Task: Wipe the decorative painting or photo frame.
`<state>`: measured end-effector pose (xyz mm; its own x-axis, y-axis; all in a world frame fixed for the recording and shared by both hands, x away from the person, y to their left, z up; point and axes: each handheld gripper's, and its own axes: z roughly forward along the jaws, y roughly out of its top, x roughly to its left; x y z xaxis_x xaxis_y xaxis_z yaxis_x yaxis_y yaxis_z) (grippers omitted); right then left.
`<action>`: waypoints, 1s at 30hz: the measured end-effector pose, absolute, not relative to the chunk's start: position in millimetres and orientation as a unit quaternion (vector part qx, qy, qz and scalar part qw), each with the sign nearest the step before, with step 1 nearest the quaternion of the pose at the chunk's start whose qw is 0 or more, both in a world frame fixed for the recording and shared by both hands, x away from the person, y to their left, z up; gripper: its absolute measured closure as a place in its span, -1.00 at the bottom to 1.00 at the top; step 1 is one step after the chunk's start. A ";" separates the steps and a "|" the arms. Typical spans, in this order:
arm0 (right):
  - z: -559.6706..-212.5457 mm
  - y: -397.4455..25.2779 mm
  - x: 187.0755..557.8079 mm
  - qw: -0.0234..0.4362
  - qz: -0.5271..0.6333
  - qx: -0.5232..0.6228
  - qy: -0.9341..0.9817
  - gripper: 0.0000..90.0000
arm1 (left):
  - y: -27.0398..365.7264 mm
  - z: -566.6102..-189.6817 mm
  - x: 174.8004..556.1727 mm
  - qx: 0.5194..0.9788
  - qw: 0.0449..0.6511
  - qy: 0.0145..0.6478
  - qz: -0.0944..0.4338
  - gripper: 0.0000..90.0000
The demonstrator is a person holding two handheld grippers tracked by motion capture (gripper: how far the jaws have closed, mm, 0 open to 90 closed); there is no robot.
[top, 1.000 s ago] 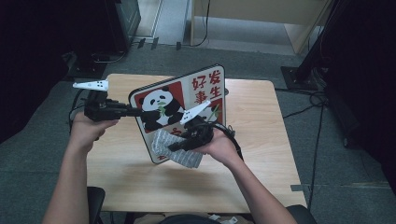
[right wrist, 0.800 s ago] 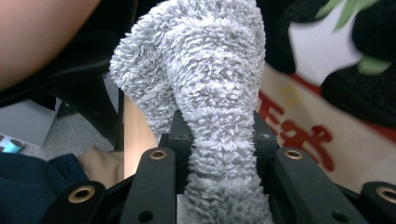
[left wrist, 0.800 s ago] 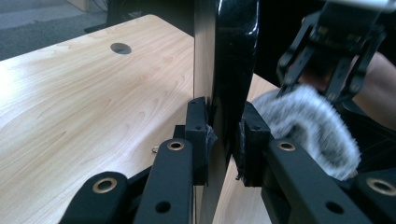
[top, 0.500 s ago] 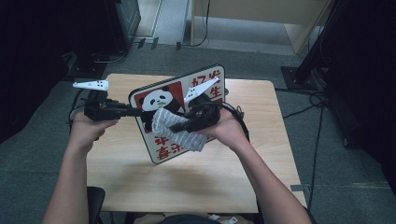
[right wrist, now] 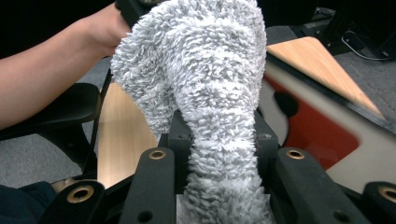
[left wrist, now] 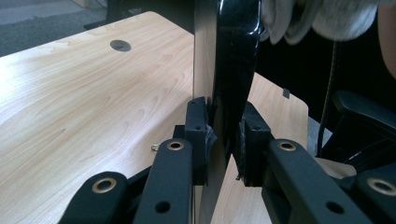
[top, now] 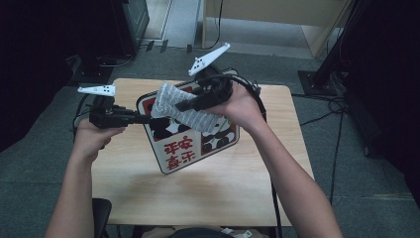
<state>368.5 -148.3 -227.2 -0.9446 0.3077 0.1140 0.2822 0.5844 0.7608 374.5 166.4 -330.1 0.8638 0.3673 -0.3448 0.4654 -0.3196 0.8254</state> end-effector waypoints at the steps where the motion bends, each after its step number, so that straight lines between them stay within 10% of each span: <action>1: -223.2 -147.0 370.7 0.015 0.427 0.166 0.889 0.56 | 166.4 -330.1 374.3 0.811 0.524 0.257 -0.048 0.73; 30: -197.5 -69.4 428.4 0.018 0.391 0.186 0.901 0.53 | 165.5 -329.5 374.7 0.812 0.525 0.251 -0.039 0.74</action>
<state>428.4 -69.4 -197.5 -0.9303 0.3490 0.1130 0.3210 0.6252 0.7114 374.7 165.5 -329.5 0.8707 0.3665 -0.3279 0.4494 -0.3223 0.8331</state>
